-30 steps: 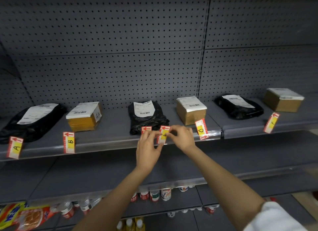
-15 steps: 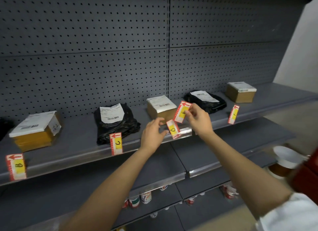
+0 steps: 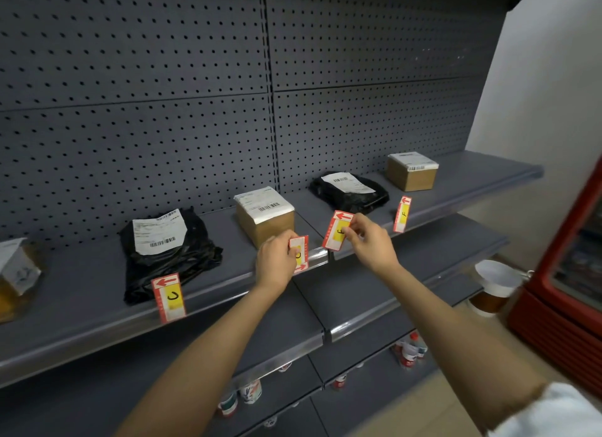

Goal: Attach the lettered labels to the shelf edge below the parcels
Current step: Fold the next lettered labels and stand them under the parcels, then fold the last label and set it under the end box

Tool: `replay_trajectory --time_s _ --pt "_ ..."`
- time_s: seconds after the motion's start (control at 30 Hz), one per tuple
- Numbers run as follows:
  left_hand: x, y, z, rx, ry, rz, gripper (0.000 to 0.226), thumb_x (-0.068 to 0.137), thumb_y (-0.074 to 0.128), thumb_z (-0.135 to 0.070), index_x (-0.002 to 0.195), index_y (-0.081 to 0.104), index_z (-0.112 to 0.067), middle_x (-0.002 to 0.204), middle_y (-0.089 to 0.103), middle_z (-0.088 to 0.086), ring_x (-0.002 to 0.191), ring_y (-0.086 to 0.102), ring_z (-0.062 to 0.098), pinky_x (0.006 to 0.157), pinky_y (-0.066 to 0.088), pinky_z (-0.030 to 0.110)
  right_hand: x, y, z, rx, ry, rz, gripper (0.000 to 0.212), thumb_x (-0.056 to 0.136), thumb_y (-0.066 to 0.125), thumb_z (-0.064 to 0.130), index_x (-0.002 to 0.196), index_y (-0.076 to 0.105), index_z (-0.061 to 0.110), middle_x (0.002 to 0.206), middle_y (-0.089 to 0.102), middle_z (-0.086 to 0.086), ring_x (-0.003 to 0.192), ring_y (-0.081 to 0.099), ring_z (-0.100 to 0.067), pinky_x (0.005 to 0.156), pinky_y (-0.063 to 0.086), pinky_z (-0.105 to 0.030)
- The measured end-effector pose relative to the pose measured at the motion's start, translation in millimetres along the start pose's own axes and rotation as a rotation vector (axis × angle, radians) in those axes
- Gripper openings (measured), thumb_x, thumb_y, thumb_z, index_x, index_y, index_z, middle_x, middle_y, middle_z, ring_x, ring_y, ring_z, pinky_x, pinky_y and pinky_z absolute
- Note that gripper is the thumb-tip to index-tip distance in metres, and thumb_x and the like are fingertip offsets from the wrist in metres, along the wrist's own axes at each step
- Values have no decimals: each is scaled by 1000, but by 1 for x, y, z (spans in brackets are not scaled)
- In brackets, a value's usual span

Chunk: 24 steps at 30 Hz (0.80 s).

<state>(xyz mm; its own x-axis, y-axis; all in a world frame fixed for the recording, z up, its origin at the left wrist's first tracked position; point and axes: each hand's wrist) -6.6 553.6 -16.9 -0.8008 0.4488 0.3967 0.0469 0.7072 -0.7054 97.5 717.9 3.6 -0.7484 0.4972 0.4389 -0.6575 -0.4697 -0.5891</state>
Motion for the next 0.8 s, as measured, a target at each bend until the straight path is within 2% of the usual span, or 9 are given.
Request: replay_trajectory --time_s 0.1,0.23,0.47,0.6,0.8 --pt "0 -1 -3 -20 30 -76 20 76 67 -13 92 60 -23 90 66 6 90 58 28 77 48 39 3 -5 -11 4 21 1 15 91 56 24 98 57 11 94 70 -6 87 63 -25 76 51 -41" --pt "8 -2 -24 -69 114 -229 34 72 72 -22 104 60 -24 101 59 4 99 52 22 87 42 37 14 -20 -31 1 62 -14 18 92 55 24 102 58 10 99 70 -7 90 63 -25 78 50 -40" --pt "23 55 -84 50 253 -102 30 79 67 -22 107 59 -23 106 59 2 103 50 20 88 33 30 43 -59 -79 -38 38 3 19 92 56 24 104 57 10 102 70 -8 92 63 -27 75 48 -36" --pt "32 101 -113 70 196 -63 29 79 67 -23 107 58 -23 107 60 0 104 51 19 89 34 30 65 -92 -120 -32 23 37 21 91 56 25 105 58 9 102 70 -9 92 64 -27 76 50 -38" --pt "51 154 -147 27 61 -117 33 76 70 -21 107 61 -23 103 63 0 99 54 20 87 44 35 99 -123 -169 19 -10 159 19 90 58 26 100 61 11 91 67 0 84 60 -19 73 45 -31"
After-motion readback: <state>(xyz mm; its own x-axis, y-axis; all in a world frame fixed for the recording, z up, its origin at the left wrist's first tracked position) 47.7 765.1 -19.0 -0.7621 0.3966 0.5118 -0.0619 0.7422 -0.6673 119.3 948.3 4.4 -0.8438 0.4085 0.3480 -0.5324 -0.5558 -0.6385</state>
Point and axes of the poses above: each hand's wrist, its own x-axis towards the middle knuckle, its own y-axis out of the palm, z = x × y
